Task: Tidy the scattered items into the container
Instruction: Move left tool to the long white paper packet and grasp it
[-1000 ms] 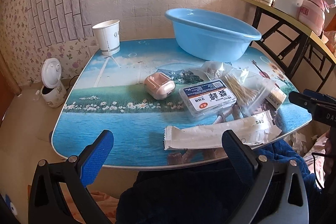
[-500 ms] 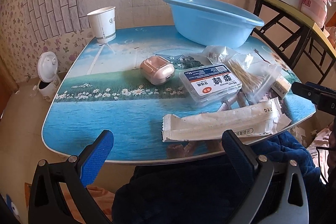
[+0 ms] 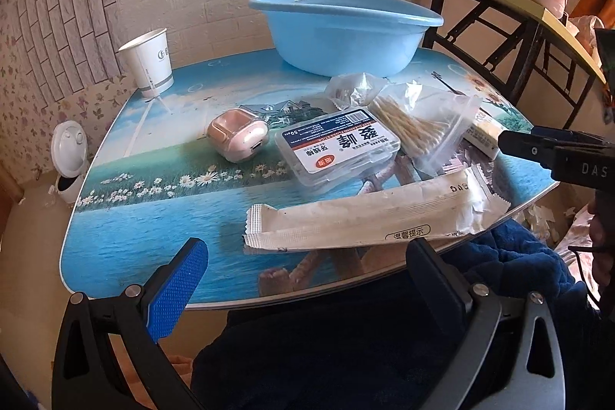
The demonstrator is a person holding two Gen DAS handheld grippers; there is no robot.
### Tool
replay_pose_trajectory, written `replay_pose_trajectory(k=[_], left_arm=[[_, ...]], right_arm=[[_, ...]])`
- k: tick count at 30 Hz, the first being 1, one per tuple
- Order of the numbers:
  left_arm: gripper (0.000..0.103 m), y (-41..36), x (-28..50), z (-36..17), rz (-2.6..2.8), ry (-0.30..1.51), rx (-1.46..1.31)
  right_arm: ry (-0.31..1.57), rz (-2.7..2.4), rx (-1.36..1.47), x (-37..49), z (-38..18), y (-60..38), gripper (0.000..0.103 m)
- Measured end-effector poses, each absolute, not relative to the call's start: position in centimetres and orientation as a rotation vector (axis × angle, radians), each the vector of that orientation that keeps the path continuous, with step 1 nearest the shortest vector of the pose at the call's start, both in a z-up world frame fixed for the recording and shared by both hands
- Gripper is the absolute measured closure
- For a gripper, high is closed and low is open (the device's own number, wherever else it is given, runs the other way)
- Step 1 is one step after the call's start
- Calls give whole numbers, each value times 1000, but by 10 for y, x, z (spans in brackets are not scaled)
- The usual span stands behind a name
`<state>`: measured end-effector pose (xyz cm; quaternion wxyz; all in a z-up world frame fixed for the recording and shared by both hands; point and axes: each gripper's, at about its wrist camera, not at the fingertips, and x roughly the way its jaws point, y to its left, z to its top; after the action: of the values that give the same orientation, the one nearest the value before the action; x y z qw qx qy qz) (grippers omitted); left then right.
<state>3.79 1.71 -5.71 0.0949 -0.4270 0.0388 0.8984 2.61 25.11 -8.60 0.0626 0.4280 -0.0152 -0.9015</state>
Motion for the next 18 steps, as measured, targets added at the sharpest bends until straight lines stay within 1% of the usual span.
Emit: replay_pose_trajectory(k=[7, 14, 18], left_arm=[[0, 13, 30, -59, 2664, 69, -1283], [0, 1, 18, -64, 2634, -109, -1344], [0, 2, 12, -62, 2647, -99, -1334]], right_arm=[[-52, -2727, 1299, 24, -88, 253, 15], [-50, -2734, 1304, 22, -91, 254, 15], [-43, -2730, 1313, 21, -94, 252, 15]])
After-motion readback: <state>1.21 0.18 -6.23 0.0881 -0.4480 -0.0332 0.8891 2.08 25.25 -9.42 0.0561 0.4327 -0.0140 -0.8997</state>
